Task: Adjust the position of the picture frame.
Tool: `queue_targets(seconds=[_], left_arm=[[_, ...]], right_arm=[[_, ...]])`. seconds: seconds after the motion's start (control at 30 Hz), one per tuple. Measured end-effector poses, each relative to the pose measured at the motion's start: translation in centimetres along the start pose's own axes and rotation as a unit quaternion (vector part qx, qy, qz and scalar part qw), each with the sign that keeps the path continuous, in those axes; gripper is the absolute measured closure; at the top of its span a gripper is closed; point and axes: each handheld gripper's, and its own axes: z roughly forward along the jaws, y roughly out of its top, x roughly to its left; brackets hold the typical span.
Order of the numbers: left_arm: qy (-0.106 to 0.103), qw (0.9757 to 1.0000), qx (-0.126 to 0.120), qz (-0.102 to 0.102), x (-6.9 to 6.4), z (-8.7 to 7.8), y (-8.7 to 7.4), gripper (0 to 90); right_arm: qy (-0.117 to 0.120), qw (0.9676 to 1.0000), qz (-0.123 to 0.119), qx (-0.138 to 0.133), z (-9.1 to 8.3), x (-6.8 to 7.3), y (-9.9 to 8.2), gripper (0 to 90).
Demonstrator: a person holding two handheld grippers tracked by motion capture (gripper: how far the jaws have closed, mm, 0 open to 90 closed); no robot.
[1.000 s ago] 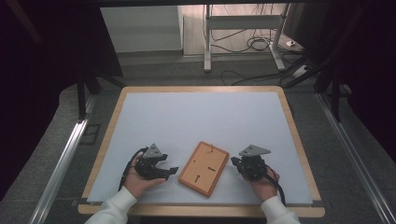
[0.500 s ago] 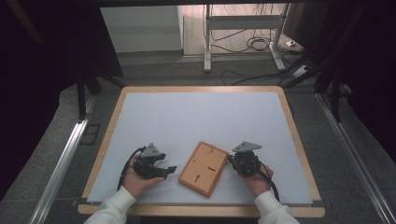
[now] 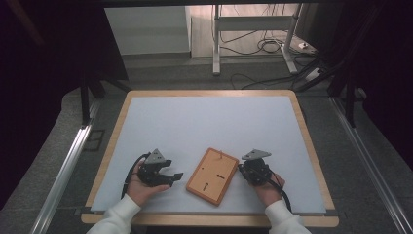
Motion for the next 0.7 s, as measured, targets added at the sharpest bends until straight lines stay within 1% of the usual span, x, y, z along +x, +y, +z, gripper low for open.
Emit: queue_targets(seconds=[0.07,0.13,0.2,0.3,0.33,0.47,0.5,0.7], left_arm=[[0.001,1.0,0.001,0.001,0.0,0.0,0.0,28.2],[0.002,1.0,0.001,0.001,-0.1,0.0,0.0,28.2],[0.004,1.0,0.001,0.001,-0.1,0.0,0.0,28.1],[0.004,1.0,0.004,0.002,-0.1,0.1,0.0,28.1],[0.004,1.0,0.004,0.002,0.0,0.1,0.0,28.0],[0.006,1.0,0.003,0.0,0.0,0.1,0.0,28.0],[0.006,1.0,0.001,-0.003,0.1,0.0,0.0,28.0],[0.007,1.0,0.001,-0.003,0.2,0.0,0.0,28.0]], right_arm=[[0.0,1.0,0.0,-0.002,0.2,0.0,0.0,90.0],[-0.006,0.9999,-0.008,-0.003,0.3,0.1,0.1,90.0],[-0.001,1.0,-0.005,-0.003,0.5,0.1,0.3,90.0],[-0.002,1.0,-0.007,-0.006,0.8,0.2,0.5,90.0],[-0.001,0.9999,-0.01,-0.007,1.1,0.4,0.8,90.0],[0.003,0.9999,-0.012,-0.008,1.7,0.6,1.3,90.0],[0.003,0.9998,-0.017,-0.008,2.1,0.8,1.7,90.0],[0.004,0.9997,-0.024,-0.009,2.6,1.1,2.2,90.0]])
